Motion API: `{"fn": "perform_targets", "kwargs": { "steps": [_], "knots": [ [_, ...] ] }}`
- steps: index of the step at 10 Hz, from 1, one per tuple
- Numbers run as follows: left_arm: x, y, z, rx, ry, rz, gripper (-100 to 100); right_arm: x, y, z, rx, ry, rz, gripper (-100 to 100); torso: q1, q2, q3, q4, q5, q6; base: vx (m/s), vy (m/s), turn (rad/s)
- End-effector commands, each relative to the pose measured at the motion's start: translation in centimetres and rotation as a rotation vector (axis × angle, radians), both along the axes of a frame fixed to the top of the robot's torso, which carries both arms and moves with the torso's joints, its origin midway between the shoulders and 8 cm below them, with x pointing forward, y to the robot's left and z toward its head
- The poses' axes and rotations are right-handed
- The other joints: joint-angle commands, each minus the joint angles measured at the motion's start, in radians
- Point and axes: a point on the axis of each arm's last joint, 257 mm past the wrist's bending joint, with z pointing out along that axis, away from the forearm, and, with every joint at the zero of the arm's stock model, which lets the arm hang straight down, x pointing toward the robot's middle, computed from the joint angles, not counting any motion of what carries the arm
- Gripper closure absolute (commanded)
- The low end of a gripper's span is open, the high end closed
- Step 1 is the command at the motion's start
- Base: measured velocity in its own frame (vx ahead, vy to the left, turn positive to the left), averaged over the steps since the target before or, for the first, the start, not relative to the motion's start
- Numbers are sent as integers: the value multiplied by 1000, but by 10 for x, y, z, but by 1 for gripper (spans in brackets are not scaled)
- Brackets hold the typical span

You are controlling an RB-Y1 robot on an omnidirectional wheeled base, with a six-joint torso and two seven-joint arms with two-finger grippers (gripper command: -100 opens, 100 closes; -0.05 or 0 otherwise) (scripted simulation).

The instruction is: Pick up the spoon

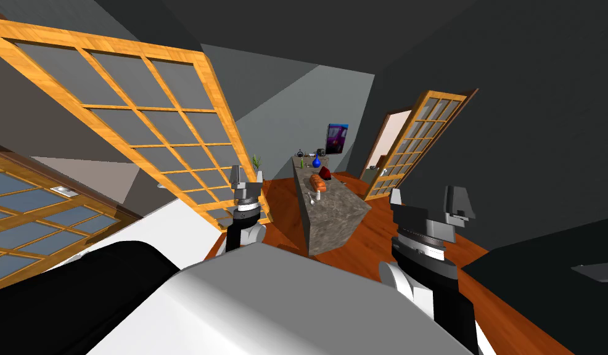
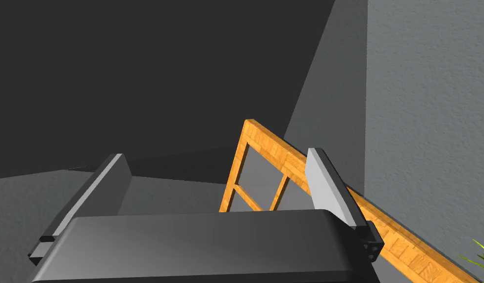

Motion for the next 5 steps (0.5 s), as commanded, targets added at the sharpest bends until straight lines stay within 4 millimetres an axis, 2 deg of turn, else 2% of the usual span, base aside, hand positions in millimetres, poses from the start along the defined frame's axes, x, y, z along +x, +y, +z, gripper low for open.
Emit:
{"fn": "perform_targets", "kwargs": {
  "steps": [1, 5],
  "knots": [
    [2, -6, 0, 52, 13, 0, -100, 0, 0, 0, 0, 0, 0, 0, 0, 0, 0, 0, 0, 0, -8, 1, -11],
    [11, -26, -6, 276, 68, 37, -100, 0, 0, 0, 0, 0, 0, 0, 1, 2, 1, 0, 0, 0, -28, 8, -27]
  ]
}}
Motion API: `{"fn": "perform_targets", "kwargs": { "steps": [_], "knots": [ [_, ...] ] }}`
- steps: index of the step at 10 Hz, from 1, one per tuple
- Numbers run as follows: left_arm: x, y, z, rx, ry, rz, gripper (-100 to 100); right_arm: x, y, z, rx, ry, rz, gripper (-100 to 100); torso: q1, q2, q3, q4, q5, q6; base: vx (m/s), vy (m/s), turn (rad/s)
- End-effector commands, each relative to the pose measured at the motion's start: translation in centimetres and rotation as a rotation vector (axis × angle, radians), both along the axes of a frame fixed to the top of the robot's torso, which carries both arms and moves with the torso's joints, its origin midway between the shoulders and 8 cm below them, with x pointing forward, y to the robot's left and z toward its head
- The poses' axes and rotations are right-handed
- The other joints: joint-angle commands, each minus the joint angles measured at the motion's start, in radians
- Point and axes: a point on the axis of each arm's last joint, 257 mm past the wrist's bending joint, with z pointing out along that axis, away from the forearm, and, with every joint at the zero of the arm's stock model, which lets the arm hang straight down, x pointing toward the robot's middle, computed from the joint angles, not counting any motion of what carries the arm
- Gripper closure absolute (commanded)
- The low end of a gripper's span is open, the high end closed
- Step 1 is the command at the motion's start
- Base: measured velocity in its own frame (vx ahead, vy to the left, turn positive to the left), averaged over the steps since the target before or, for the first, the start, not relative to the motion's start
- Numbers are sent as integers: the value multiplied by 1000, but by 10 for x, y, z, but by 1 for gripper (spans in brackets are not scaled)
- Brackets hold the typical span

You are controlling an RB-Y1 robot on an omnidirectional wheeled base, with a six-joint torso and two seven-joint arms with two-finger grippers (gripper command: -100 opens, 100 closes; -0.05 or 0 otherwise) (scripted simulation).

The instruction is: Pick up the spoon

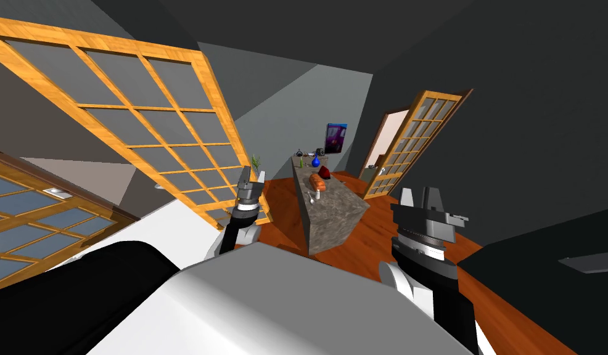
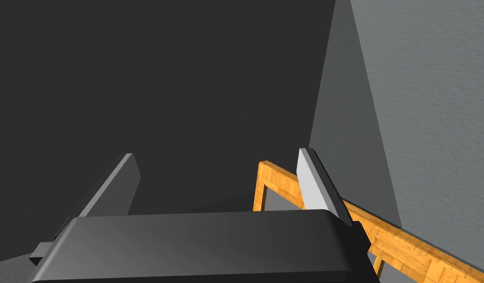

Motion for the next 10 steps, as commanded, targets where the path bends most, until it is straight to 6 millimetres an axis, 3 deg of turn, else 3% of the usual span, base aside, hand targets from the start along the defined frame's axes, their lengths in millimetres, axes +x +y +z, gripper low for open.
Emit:
{"fn": "perform_targets", "kwargs": {
  "steps": [1, 10],
  "knots": [
    [5, -9, -6, 106, 26, 25, -100, 0, 0, 0, 0, 0, 0, 0, 0, 0, 0, 0, 0, 0, -43, 17, -35],
    [24, -38, -42, 561, 105, 143, -100, 0, 0, 0, 0, 0, 0, 0, -1, -1, 0, 0, 0, 0, -29, -1, -36]
  ]
}}
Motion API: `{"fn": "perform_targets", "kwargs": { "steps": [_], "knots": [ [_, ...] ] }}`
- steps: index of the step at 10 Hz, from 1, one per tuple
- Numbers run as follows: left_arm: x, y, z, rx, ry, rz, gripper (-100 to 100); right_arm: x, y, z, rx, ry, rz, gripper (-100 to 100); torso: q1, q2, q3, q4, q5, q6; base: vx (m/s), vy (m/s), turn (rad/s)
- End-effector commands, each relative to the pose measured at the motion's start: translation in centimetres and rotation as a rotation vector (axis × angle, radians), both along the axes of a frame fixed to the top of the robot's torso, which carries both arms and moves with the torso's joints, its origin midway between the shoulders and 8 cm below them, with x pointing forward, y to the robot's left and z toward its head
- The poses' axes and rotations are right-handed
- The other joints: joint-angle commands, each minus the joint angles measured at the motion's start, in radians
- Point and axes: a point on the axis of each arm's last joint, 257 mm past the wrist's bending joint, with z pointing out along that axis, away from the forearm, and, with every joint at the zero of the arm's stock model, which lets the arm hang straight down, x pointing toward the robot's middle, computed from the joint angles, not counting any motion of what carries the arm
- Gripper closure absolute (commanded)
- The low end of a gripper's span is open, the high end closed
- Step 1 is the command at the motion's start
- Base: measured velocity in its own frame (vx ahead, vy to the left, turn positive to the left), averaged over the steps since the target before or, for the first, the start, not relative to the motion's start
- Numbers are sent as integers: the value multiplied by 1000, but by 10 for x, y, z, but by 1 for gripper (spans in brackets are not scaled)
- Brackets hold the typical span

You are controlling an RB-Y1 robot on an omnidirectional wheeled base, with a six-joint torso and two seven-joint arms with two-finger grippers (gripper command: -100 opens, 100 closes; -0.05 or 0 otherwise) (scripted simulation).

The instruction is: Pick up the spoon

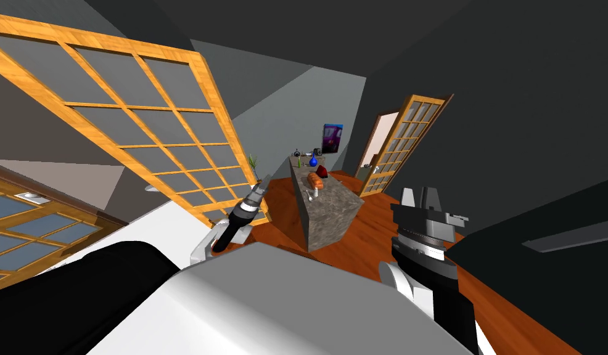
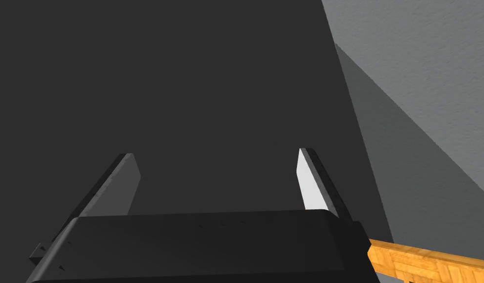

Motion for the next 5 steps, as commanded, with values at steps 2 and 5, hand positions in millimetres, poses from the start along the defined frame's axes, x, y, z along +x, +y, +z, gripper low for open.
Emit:
{"fn": "perform_targets", "kwargs": {
  "steps": [2, 5],
  "knots": [
    [6, -6, -15, 149, 20, 37, -100, 0, 0, 0, 0, 0, 0, 0, 0, 0, 0, 0, 0, 0, -24, -8, -49],
    [12, -11, -30, 285, 31, 69, -100, 0, 0, 0, 0, 0, 0, 0, 0, 0, 0, 0, 0, 0, -21, -11, -39]
  ]
}}
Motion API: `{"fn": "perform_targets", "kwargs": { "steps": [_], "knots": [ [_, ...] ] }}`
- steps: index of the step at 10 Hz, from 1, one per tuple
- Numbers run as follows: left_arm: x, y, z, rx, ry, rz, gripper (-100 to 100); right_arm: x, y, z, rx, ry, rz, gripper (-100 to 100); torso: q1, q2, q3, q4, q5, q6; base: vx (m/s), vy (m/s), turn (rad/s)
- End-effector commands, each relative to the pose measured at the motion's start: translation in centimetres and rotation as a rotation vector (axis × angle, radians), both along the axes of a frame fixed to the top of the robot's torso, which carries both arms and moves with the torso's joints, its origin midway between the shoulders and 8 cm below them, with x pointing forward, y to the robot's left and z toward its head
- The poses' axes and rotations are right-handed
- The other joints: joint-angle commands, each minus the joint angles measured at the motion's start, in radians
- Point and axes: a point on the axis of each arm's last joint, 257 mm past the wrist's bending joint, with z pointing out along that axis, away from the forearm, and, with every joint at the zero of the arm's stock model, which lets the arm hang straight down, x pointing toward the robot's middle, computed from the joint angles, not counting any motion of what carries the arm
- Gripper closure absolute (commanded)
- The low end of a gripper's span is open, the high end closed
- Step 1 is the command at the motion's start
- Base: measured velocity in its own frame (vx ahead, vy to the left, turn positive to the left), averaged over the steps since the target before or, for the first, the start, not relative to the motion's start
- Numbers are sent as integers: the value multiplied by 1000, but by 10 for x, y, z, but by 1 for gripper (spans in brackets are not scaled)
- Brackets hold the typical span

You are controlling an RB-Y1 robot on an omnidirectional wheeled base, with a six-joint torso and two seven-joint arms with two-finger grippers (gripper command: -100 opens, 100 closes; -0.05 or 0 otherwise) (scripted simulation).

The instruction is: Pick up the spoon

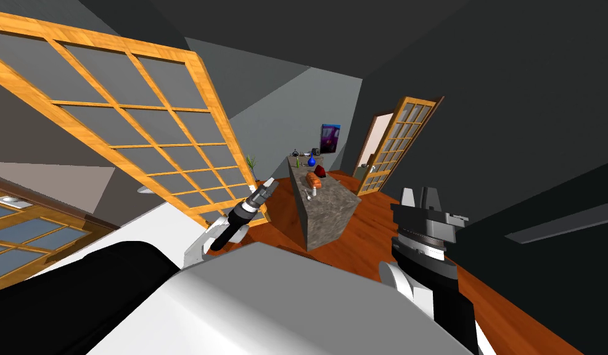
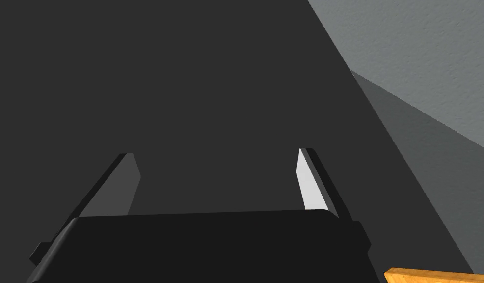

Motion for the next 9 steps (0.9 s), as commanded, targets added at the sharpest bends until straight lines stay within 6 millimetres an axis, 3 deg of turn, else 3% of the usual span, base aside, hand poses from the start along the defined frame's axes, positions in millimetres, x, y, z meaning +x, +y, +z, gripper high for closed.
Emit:
{"fn": "perform_targets", "kwargs": {
  "steps": [1, 3, 9],
  "knots": [
    [5, -1, -13, 108, 13, 23, -100, 0, 0, 0, 0, 0, 0, 0, 0, 0, 0, 0, 0, 0, -20, -19, -73],
    [6, -4, -18, 147, 12, 32, -100, 0, 0, 0, 0, 0, 0, 0, 0, 0, 0, 0, 0, 0, -12, -14, -16],
    [18, 0, -69, 504, 38, 89, -100, 0, 0, 0, 0, 0, 0, 0, -2, -1, -1, 0, 0, 0, -9, -28, -65]
  ]
}}
